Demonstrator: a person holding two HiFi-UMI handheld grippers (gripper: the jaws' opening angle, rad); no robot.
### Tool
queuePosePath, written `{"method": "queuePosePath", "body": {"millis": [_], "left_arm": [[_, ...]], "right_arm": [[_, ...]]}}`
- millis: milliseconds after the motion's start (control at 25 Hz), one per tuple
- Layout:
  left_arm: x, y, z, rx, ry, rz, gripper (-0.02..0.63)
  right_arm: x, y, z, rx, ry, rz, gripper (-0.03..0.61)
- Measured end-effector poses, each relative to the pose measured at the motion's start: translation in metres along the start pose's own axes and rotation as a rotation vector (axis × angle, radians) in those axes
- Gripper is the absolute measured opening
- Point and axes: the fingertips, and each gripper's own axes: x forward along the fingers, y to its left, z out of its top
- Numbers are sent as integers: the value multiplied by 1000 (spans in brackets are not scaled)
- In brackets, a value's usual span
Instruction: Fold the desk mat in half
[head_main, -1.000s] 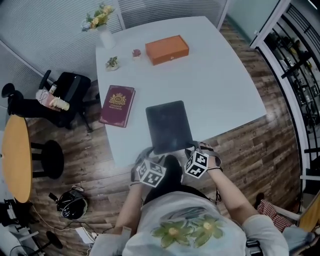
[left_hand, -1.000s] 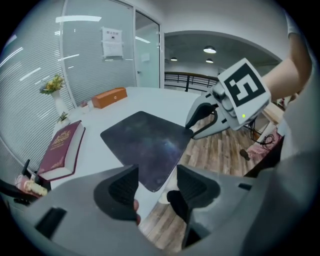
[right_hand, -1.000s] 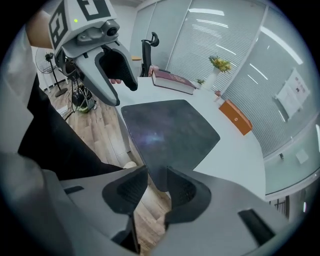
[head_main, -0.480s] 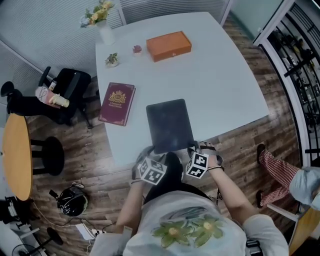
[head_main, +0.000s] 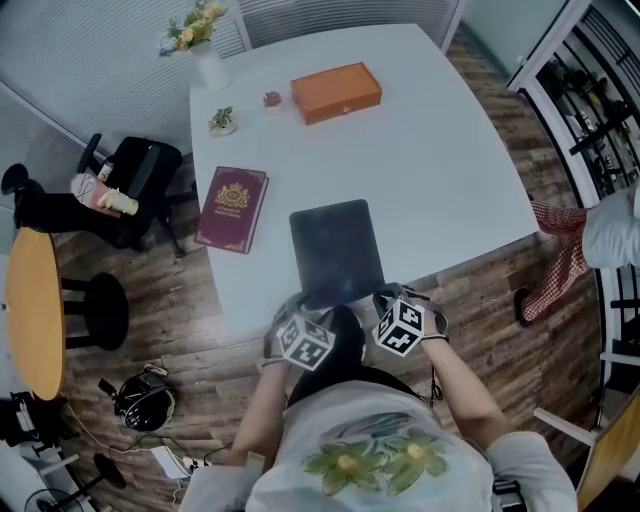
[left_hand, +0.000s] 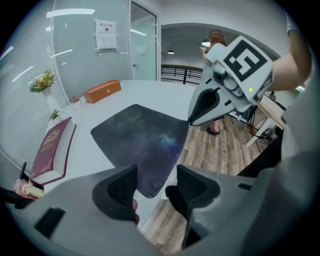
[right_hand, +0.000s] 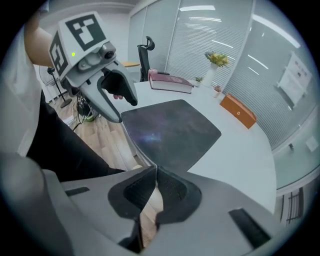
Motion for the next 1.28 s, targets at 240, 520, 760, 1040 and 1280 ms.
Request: {"method": "queuePosePath", "body": {"millis": [240,520,760,1040,1280], "left_arm": [[1,3,2,1,15,2,236],[-2,6,3,28,34,-6,236],[-4,16,3,42,42,8,235],[-5,31,1,-11,22,52,31],[-7,30,-1,-35,23,36,31]], "right_arm": [[-19,-18,17,70,-75,-11,26],[-32,-42,38,132,-149,-27,23],[-39,-63,48,164,-181,-57,17],[-35,-49,40,135,-172,22,20],[0,-1,4,-69,-8,104,186]]}}
